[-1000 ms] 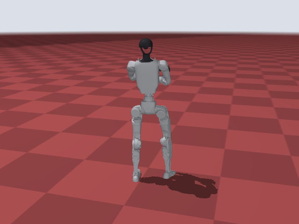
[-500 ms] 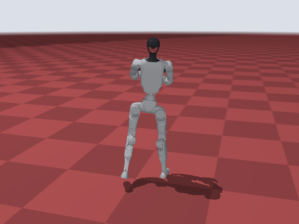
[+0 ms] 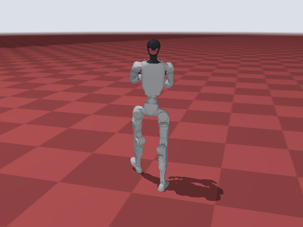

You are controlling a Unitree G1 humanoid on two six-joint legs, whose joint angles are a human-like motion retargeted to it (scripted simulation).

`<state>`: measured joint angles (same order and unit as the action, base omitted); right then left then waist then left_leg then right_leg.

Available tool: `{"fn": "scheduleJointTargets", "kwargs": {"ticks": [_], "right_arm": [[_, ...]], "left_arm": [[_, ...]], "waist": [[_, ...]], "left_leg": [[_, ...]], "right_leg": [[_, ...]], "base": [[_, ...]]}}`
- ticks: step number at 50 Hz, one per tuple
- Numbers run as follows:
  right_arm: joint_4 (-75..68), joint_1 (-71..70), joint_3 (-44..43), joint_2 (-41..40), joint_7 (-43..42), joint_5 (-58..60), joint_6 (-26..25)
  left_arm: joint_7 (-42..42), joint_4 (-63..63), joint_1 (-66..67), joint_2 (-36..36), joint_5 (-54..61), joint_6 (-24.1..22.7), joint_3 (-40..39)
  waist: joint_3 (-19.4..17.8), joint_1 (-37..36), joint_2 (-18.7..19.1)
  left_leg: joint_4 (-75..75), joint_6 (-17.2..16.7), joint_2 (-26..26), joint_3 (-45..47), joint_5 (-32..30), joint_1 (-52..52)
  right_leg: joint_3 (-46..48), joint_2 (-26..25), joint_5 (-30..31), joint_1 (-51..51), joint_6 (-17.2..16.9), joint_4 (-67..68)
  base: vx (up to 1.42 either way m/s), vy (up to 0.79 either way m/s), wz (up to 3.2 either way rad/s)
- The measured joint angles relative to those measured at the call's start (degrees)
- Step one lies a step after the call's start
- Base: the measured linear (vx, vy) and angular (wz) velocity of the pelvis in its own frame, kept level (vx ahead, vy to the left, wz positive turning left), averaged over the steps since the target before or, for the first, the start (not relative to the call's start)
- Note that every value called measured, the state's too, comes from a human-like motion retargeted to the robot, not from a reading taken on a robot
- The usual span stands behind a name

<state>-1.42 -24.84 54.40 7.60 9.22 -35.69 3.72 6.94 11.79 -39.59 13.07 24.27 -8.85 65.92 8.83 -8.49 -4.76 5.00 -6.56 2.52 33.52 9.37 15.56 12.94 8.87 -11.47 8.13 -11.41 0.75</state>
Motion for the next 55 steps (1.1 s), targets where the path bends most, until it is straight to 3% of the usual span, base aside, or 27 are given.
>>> {"fn": "scheduleJointTargets", "kwargs": {"ticks": [5, 10, 15, 20, 24, 29, 33, 38, 42, 48, 55], "right_arm": [[-0.2, -0.7, -0.5, 0.1, -0.1, -0.6, -0.9], [-0.4, 0.0, -0.4, -0.1, 1.4, -0.5, -0.5], [-0.1, 0.0, -0.2, -0.1, 2.6, 1.3, 0.0], [0.6, -1.0, -0.7, 0.5, 1.8, 1.2, -0.5], [0.9, -1.0, -0.6, 0.8, 1.7, 1.0, 0.0], [0.6, -0.6, -0.2, 0.8, 1.6, 0.7, 0.8], [0.3, -0.4, 0.0, 0.7, 1.0, 0.4, 0.4], [0.0, -1.0, 0.0, 0.0, 1.1, 2.2, -0.7], [-0.1, -0.7, 0.2, -0.7, 2.5, 4.7, 0.0], [-0.1, -0.8, 0.0, -1.0, 2.3, 5.7, 1.2], [0.4, -2.3, -0.2, -0.3, 1.6, 3.8, 1.8]], "left_arm": [[0.6, 0.0, -0.6, 0.2, 0.1, 1.4, -0.8], [2.2, 0.1, 0.6, 0.3, 0.2, 1.4, -1.3], [2.0, 0.2, 1.7, 0.5, -1.3, 0.7, -1.3], [0.1, 0.6, 1.4, 1.0, -2.8, 1.1, -1.6], [0.0, 0.6, 1.7, 1.0, -3.8, 0.7, -1.9], [0.2, 0.3, 2.4, 0.8, -3.9, -0.2, -2.2], [-0.4, 0.0, 2.7, 0.5, -2.6, -0.6, -2.1], [-1.6, -0.5, 2.6, 0.4, -1.6, -1.4, -1.5], [-1.6, -0.8, 3.0, 0.3, -2.4, -3.3, -0.7], [-2.6, -0.8, 2.2, 0.5, -3.0, -5.0, 0.3], [-3.9, -1.4, 0.4, 0.4, -3.9, -5.9, 0.3]], "waist": [[0.8, -0.8, 0.3], [2.4, -0.5, 2.1], [5.7, -0.4, 3.8], [6.8, 0.4, 4.4], [6.5, 1.7, 5.4], [5.1, 4.4, 5.5], [2.3, 6.8, 3.8], [-2.5, 8.7, 2.1], [-4.1, 9.3, 2.6], [-4.0, 9.3, 3.7], [-2.7, 6.6, 2.2]], "left_leg": [[0.0, 0.3, 0.9, 4.5, -0.3, -2.1], [0.0, 1.6, 1.7, -1.2, -2.2, -6.3], [-1.2, 2.9, 2.6, -7.4, 0.3, -8.0], [-4.2, 2.8, 1.1, -14.8, 3.9, -8.5], [-5.8, 2.6, -0.9, -22.0, 5.9, -9.9], [-6.4, 2.1, -4.7, -32.6, 7.4, -12.7], [-6.0, 1.7, -9.1, -41.6, 8.0, -16.7], [-5.1, 2.3, -12.0, -52.3, 8.9, -23.7], [-4.8, 3.2, -11.1, -59.1, 9.8, -27.4], [-4.8, 4.1, -8.6, -66.5, 10.7, -30.6], [-8.4, 3.8, -8.7, -74.1, 8.7, -30.4]], "right_leg": [[0.4, -1.1, 0.0, 2.9, 2.5, 1.8], [1.2, -1.7, 6.0, 3.4, 5.8, 11.7], [-0.2, -0.9, 16.3, -9.1, 6.5, 37.5], [-2.7, -1.9, 15.7, -20.0, 6.6, 49.2], [-0.4, -1.6, 12.0, -23.3, 8.7, 43.9], [0.4, -1.6, 10.6, -23.7, 8.9, 26.3], [-4.4, -0.5, 14.8, -21.6, 6.8, 8.9], [-12.0, 1.4, 19.1, -19.5, 1.1, -4.4], [-15.5, 1.4, 14.9, -21.2, -3.4, -5.7], [-19.0, 1.7, 9.2, -20.0, -3.6, -5.7], [-15.4, 3.8, 11.0, -15.7, -3.6, -5.7]], "base": [[0.53, 0.16, -0.02], [0.57, 0.24, 0.33], [0.50, 0.26, 0.68], [0.42, 0.21, 1.24], [0.39, 0.15, 1.71], [0.38, 0.07, 2.09], [0.38, -0.01, 2.21], [0.40, -0.07, 1.88], [0.40, -0.14, 1.48], [0.40, -0.21, 1.36], [0.37, -0.34, 1.07]]}}
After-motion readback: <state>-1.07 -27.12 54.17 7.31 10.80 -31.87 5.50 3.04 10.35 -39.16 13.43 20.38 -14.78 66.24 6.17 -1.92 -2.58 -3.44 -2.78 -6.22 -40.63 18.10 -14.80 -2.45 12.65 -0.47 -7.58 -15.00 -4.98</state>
